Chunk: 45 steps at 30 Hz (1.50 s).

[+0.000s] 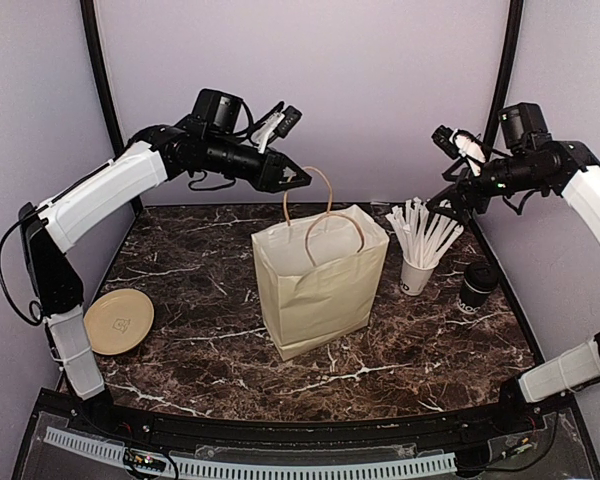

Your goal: Pack the takeout coffee

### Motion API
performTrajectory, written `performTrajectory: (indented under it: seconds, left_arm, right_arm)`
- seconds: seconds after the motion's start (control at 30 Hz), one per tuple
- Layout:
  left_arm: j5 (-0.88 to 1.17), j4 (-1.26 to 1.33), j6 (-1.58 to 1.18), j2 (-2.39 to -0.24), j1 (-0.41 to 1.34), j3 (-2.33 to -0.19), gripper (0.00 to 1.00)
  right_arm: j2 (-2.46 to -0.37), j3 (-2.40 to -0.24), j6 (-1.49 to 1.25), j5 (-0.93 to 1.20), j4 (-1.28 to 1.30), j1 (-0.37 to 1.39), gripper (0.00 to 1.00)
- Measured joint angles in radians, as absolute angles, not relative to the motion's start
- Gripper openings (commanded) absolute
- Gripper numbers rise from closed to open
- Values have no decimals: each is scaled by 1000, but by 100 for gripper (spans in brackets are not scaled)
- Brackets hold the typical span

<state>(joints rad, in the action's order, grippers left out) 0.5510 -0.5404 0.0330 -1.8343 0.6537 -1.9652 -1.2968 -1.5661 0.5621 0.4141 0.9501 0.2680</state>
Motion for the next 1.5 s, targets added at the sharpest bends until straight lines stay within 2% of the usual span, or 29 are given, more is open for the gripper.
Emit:
performTrajectory:
  seconds: [0.07,0.1,0.17,0.63,0.93,1.17,1.5]
  left_arm:
    - [591,-546,30,-1859,654,-1982,17]
    - [602,-550,26,-1865,654,-1984,7]
    - [631,-560,19,-1876,654,-1996,0]
    - [656,-571,49,-1869,716,-2040,0]
    - [585,-557,94,-1679,953,-1765,0]
    - [595,-448,47,-1492,1051,-1528,0]
    - [628,-379,-25,-1477,1127,-1437,0]
  right_arm:
    - [-1297,-1563,558,426,942,258,99]
    - [-1297,-1562,555,429,938,254,99]
    - [-1297,-1556,551,438,930,248,99]
    - [-1300,-1553,529,456,910,225,99]
    - [-1295,-1501,529,456,891,221,99]
    - [-1280,-1467,540,442,889,220,99]
    - [-1261,-1425,539,396,874,216,99]
